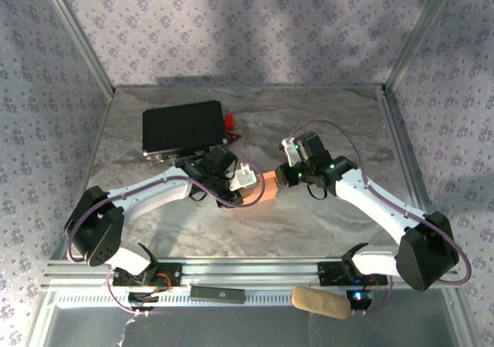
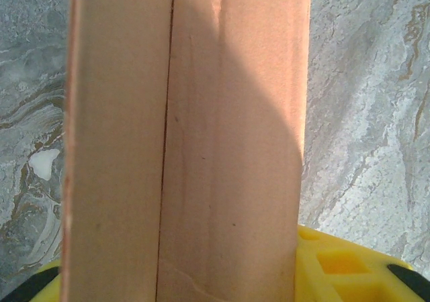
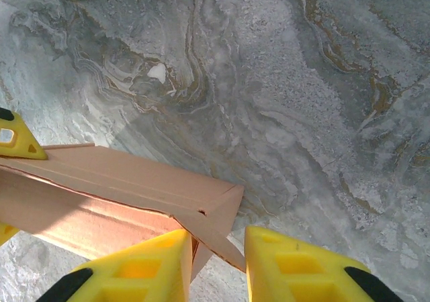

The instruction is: Fold the paper box

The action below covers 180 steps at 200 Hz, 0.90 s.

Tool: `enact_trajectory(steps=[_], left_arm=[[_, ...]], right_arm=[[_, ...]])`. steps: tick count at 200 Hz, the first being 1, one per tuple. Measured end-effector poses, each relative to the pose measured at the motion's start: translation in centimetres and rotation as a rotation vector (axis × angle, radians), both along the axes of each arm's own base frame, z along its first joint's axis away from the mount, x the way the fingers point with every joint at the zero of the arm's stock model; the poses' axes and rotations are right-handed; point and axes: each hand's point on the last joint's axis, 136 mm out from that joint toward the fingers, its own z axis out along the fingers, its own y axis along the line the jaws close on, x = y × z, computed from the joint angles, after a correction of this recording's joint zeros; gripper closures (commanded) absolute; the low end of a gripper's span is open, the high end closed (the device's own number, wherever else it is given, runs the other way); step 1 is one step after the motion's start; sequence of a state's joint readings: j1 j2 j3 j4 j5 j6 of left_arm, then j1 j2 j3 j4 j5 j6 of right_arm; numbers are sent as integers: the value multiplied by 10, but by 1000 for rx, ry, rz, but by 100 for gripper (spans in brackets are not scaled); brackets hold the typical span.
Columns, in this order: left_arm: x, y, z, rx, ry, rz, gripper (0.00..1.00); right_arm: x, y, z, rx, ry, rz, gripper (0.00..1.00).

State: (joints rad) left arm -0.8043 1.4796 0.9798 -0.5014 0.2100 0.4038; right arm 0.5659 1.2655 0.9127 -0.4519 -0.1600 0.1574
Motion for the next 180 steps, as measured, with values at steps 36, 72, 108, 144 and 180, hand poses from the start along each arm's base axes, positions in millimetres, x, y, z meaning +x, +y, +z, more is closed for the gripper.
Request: enact_trajectory(steps=[36, 72, 108, 144, 180], left_arm=[[1, 0, 0, 0, 0, 2, 58], [3, 1, 0, 2, -1, 12, 52], [5, 2, -1, 5, -9, 24, 50], [5, 5, -3, 9, -4, 49, 44], [8, 5, 0, -7, -13, 85, 40]], right_arm=[[-1, 1, 0, -1, 1, 6, 82], [-5, 7, 1, -6, -4, 26, 89], [-8, 9, 0, -22, -10, 24, 95], [-12, 14, 0, -40, -18, 19, 100], [-14, 17, 0, -54, -28, -3, 100]])
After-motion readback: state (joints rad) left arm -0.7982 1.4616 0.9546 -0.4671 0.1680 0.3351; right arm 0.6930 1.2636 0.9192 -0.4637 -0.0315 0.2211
